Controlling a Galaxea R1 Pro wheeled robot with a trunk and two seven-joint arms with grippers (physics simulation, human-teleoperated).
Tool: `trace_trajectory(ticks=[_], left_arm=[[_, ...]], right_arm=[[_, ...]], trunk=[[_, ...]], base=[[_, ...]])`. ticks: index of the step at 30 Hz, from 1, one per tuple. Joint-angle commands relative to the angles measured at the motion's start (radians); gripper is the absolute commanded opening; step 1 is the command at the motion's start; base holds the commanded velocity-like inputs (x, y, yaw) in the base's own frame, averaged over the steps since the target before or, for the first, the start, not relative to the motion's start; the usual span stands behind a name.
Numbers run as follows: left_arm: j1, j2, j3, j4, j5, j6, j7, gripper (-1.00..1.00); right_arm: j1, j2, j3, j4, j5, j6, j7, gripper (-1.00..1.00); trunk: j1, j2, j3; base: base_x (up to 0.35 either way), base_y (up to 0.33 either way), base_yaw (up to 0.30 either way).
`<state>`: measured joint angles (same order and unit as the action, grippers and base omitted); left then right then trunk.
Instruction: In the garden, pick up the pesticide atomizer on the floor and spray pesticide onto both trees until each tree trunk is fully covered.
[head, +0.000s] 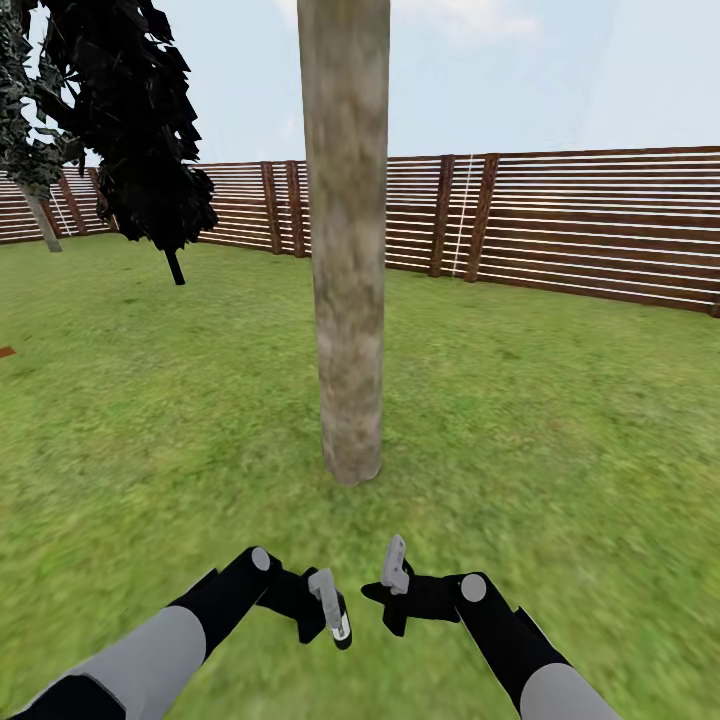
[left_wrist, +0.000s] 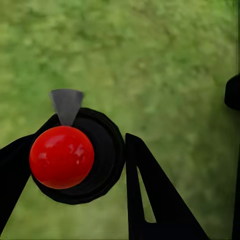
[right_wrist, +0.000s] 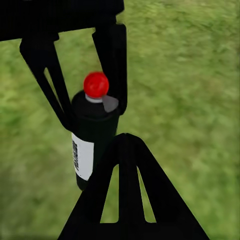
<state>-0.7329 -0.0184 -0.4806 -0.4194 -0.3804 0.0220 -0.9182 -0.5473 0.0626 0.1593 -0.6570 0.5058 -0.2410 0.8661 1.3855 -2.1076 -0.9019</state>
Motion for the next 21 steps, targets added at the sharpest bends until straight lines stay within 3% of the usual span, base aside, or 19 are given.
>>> trace_trajectory(ticks=[1, 21], left_arm=[[0.000, -0.002, -0.001, -0.002, -0.005, 0.002, -0.003, -1.00], [0.005, -0.032, -0.003, -0.047, -0.003, -0.001, -0.001, -1.00]], right_arm=[[0.000, 0.000, -0.001, -0.001, 0.010, -0.006, 0.001, -1.00], [0.000, 0.000, -0.001, -0.001, 0.010, -0.006, 0.001, -1.00]], trunk=[[0.000, 0.000, -0.001], [0.000, 0.000, -0.001]], base=[[0.000, 0.000, 0.000], [0.000, 0.000, 0.000]])
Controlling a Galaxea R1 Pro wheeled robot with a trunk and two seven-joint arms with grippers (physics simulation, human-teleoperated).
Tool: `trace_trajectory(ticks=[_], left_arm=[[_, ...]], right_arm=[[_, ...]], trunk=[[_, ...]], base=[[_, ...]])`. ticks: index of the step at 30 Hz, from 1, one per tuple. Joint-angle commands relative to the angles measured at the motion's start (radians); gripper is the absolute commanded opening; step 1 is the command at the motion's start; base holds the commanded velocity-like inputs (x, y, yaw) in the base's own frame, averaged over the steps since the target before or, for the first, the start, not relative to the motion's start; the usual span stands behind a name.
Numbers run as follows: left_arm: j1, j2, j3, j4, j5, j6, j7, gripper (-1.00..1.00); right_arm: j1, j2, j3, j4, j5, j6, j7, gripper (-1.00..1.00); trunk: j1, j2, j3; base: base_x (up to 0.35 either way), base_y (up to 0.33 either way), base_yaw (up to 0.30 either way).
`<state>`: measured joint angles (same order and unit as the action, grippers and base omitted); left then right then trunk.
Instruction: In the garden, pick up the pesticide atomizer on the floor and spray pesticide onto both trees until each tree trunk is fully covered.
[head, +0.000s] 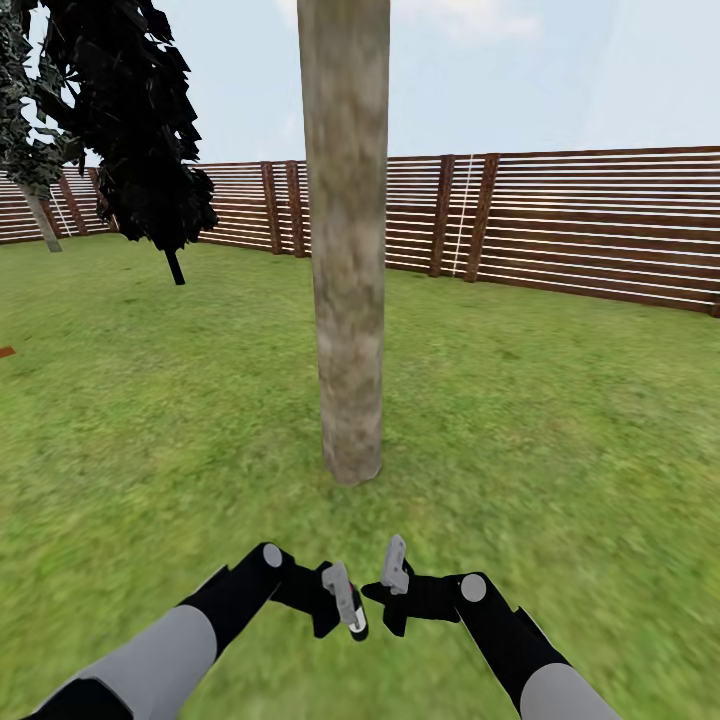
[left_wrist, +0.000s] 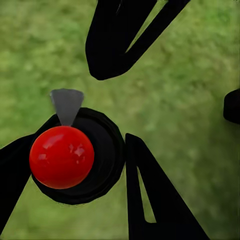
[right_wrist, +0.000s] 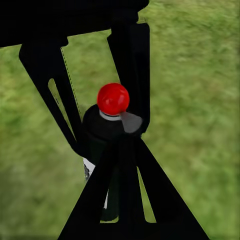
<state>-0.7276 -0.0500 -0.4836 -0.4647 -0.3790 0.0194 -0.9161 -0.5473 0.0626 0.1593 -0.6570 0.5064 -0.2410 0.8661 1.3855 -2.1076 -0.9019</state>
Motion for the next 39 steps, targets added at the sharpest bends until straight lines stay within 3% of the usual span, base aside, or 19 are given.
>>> trace_trajectory(ticks=[1, 24, 30, 34, 39], left_arm=[[0.000, -0.002, 0.000, -0.002, -0.005, 0.002, -0.003, -1.00], [0.007, -0.031, 0.003, 0.000, -0.004, -0.002, -0.002, -1.00], [0.005, -0.028, 0.001, 0.005, -0.007, -0.003, -0.001, -1.00], [0.008, -0.003, 0.002, 0.014, -0.009, -0.004, 0.001, -1.00], [0.011, 0.084, 0.001, 0.016, -0.009, -0.004, 0.002, -1.00]], right_arm=[[0.000, 0.000, -0.001, -0.001, 0.010, -0.006, 0.001, -1.00], [0.000, 0.000, -0.001, -0.001, 0.011, -0.006, 0.001, -1.00], [0.000, -0.001, -0.001, -0.001, 0.011, -0.006, 0.001, -1.00], [0.000, -0.001, -0.001, 0.000, 0.011, -0.006, 0.001, -1.00], [0.000, -0.001, -0.001, 0.000, 0.011, -0.006, 0.001, -1.00]], trunk=[[0.000, 0.000, -0.001], [0.000, 0.000, -0.001], [0.000, 0.000, -0.001], [0.000, 0.000, -0.001], [0.000, 0.000, -0.001]], base=[[0.000, 0.000, 0.000], [0.000, 0.000, 0.000], [0.000, 0.000, 0.000], [0.000, 0.000, 0.000], [0.000, 0.000, 0.000]])
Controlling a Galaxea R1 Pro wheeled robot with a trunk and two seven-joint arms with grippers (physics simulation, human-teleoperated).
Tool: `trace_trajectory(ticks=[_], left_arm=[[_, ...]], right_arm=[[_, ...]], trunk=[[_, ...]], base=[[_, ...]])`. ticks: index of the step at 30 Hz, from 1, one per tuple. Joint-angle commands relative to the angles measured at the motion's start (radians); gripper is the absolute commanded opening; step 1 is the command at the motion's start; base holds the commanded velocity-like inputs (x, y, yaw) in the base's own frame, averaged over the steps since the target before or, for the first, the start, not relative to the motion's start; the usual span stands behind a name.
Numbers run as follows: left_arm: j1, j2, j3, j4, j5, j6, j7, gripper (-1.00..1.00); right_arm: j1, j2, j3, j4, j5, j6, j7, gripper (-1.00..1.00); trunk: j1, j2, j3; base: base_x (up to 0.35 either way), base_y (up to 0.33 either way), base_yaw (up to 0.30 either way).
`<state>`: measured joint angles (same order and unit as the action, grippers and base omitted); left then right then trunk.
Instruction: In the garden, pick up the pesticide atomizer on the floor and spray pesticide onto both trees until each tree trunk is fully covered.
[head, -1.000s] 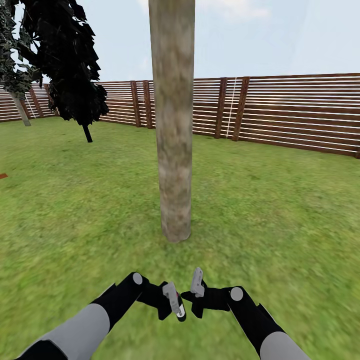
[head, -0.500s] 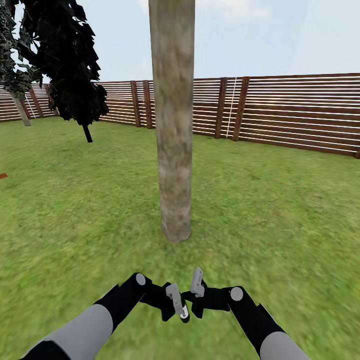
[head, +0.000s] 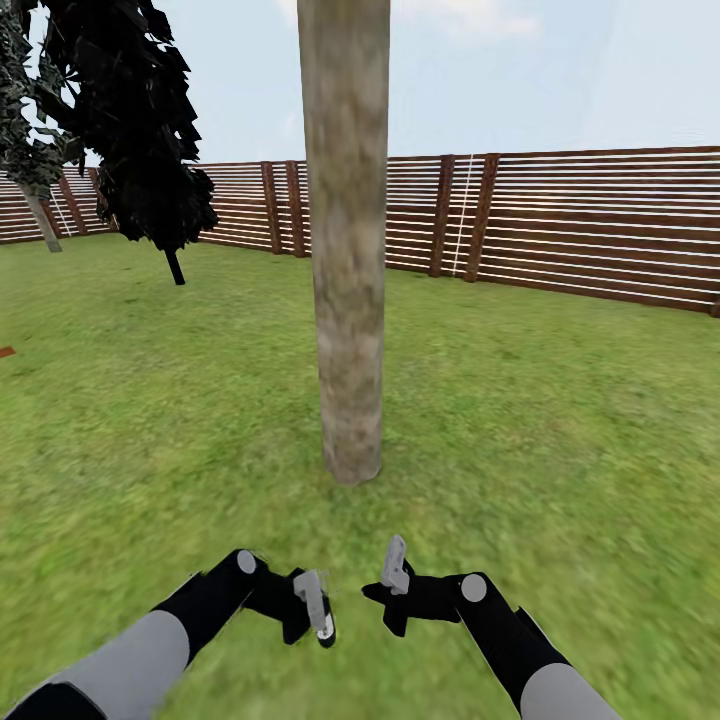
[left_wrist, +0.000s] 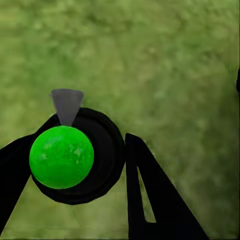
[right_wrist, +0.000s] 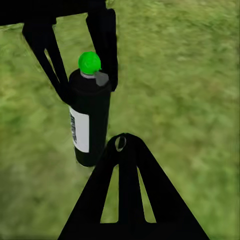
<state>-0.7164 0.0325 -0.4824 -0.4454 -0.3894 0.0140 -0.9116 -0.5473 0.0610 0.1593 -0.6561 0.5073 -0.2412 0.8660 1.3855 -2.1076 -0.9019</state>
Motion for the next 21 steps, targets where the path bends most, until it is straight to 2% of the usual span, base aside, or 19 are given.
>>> trace_trajectory(ticks=[1, 3, 7, 8, 9, 12, 14, 16, 17, 19, 20, 21], left_arm=[[0.000, 0.020, -0.001, -0.003, 0.001, 0.001, -0.003, -1.00], [0.000, 0.055, -0.001, -0.001, 0.001, -0.021, -0.003, -1.00], [0.000, 0.108, 0.000, 0.023, 0.003, -0.082, -0.003, -1.00], [0.000, 0.131, 0.000, 0.030, 0.004, -0.090, -0.003, -1.00], [0.001, 0.160, 0.001, 0.032, 0.004, -0.094, -0.003, -1.00], [0.001, 0.211, 0.006, 0.033, 0.006, -0.098, -0.003, -1.00], [0.003, 0.233, 0.008, 0.034, 0.006, -0.098, -0.001, -1.00], [0.003, 0.241, 0.013, 0.034, 0.008, -0.091, 0.017, -1.00], [0.003, 0.243, 0.030, 0.034, 0.014, -0.085, 0.051, -1.00], [0.003, 0.240, 0.102, 0.034, 0.035, -0.079, 0.138, -1.00], [0.003, 0.237, 0.162, 0.039, 0.046, -0.071, 0.192, -1.00], [0.003, 0.234, 0.207, 0.050, 0.052, -0.057, 0.226, -1.00]], right_arm=[[0.000, 0.000, -0.001, -0.001, 0.010, -0.006, 0.001, -1.00], [0.000, 0.000, -0.001, -0.001, 0.010, -0.006, 0.001, -1.00], [0.000, 0.000, -0.001, 0.000, 0.010, -0.007, 0.001, -1.00], [0.000, 0.000, -0.001, 0.000, 0.010, -0.007, 0.001, -1.00], [0.000, -0.001, -0.001, 0.000, 0.010, -0.007, 0.001, 1.00], [0.000, -0.004, -0.003, 0.001, 0.010, -0.007, 0.000, 1.00], [0.000, -0.006, -0.004, 0.002, 0.010, -0.007, -0.004, 1.00], [0.000, -0.010, -0.009, 0.003, 0.010, -0.010, -0.012, 1.00], [0.000, -0.015, -0.018, 0.003, 0.009, -0.011, -0.036, 1.00], [0.002, -0.046, -0.052, 0.010, 0.006, -0.012, -0.131, 1.00], [0.003, -0.068, -0.086, 0.036, 0.004, -0.012, -0.214, 1.00], [0.004, -0.080, -0.116, 0.067, 0.003, -0.012, -0.276, 1.00]], trunk=[[0.000, 0.000, -0.001], [0.000, 0.000, -0.001], [0.000, 0.000, -0.001], [0.000, 0.000, -0.001], [0.000, 0.000, -0.001], [0.000, 0.000, -0.001], [0.000, 0.000, -0.001], [0.000, 0.000, -0.001], [0.000, 0.000, -0.001], [0.000, 0.000, -0.001], [0.000, 0.000, -0.001], [0.000, 0.000, -0.001]], base=[[0.000, 0.000, 0.000], [0.000, 0.000, 0.000], [0.000, 0.000, 0.000], [0.000, 0.000, 0.000], [0.000, 0.000, 0.000], [0.000, 0.000, 0.000], [0.000, 0.000, 0.000], [0.000, 0.000, 0.000], [0.000, 0.000, 0.000], [0.000, 0.000, 0.000], [0.000, 0.000, 0.000], [0.000, 0.000, 0.000]])
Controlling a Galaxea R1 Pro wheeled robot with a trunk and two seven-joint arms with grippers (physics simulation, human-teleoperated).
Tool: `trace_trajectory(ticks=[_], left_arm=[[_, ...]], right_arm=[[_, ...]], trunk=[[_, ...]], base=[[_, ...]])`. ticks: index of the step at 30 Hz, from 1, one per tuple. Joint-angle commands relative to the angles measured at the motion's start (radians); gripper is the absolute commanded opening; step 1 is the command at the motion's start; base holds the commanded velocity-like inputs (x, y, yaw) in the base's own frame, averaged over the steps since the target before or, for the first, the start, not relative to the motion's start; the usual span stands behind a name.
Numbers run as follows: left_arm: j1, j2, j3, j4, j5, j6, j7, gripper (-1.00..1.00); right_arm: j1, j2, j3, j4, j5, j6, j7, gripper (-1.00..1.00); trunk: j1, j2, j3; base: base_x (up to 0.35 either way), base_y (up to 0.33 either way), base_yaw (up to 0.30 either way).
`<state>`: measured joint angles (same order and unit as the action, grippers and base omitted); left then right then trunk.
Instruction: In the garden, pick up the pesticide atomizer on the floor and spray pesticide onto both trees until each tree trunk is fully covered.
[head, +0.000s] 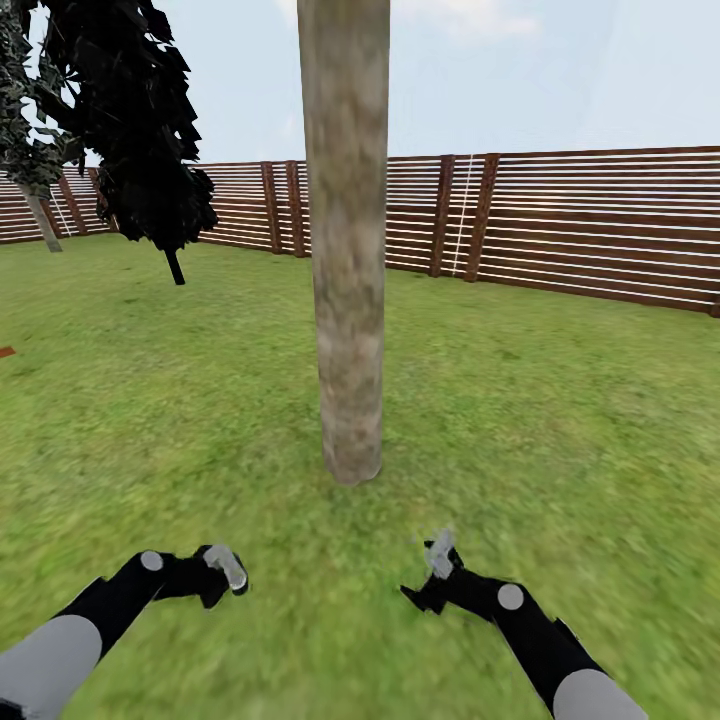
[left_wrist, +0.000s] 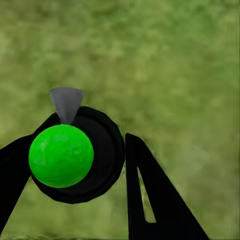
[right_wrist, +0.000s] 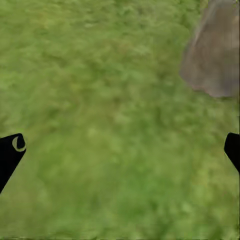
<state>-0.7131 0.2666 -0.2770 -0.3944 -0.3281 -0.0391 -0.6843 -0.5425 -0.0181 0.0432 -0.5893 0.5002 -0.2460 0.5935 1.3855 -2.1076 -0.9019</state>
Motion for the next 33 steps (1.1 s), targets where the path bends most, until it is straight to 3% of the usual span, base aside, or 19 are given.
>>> trace_trajectory(ticks=[1, 3, 4, 7, 10, 12, 14, 21, 25, 33], left_arm=[[0.000, -0.003, 0.050, 0.016, -0.004, 0.018, 0.033, -1.00], [0.000, -0.022, 0.175, 0.062, 0.004, 0.102, 0.135, -1.00], [0.000, -0.037, 0.217, 0.075, 0.006, 0.129, 0.181, -1.00], [0.000, -0.089, 0.278, 0.096, 0.020, 0.214, 0.310, -1.00], [0.000, -0.101, 0.341, 0.093, 0.087, 0.320, 0.391, -1.00], [0.000, -0.105, 0.362, 0.087, 0.127, 0.352, 0.413, -1.00], [-0.002, -0.110, 0.369, 0.081, 0.143, 0.366, 0.421, -1.00], [-0.011, -0.159, 0.369, 0.043, 0.147, 0.399, 0.423, -1.00], [-0.016, -0.173, 0.368, -0.001, 0.147, 0.494, 0.423, -1.00], [-0.020, -0.191, 0.368, -0.077, 0.149, 0.548, 0.421, -1.00]], right_arm=[[0.000, -0.009, -0.036, 0.041, 0.009, -0.008, -0.070, 1.00], [0.001, -0.021, -0.152, 0.182, 0.008, -0.011, -0.287, 1.00], [0.001, -0.027, -0.193, 0.248, 0.008, -0.016, -0.403, 1.00], [0.004, -0.041, -0.240, 0.378, 0.006, -0.100, -0.709, 1.00], [0.018, -0.043, -0.270, 0.421, 0.003, -0.163, -0.864, 1.00], [0.028, -0.043, -0.318, 0.460, 0.003, -0.175, -0.906, 1.00], [0.036, -0.043, -0.368, 0.502, 0.003, -0.181, -0.920, 1.00], [0.039, -0.042, -0.400, 0.519, 0.000, -0.182, -0.926, 1.00], [0.039, -0.040, -0.480, 0.521, 0.002, -0.182, -0.926, 1.00], [0.039, -0.038, -0.490, 0.523, 0.004, -0.182, -0.928, 1.00]], trunk=[[0.000, 0.000, -0.001], [0.000, 0.000, -0.001], [0.000, 0.000, -0.001], [0.000, 0.000, -0.001], [0.000, 0.000, -0.001], [0.000, 0.000, -0.001], [0.000, 0.000, -0.001], [0.000, 0.000, -0.001], [0.000, 0.000, -0.001], [0.000, 0.000, 0.001]], base=[[0.000, 0.000, 0.000], [0.000, 0.000, 0.000], [0.000, 0.000, 0.000], [0.000, 0.000, 0.000], [0.000, 0.000, 0.000], [0.000, 0.000, 0.000], [0.114, 0.000, 0.000], [0.291, -0.095, 0.000], [0.204, -0.234, 0.000], [0.119, -0.264, -0.209]])
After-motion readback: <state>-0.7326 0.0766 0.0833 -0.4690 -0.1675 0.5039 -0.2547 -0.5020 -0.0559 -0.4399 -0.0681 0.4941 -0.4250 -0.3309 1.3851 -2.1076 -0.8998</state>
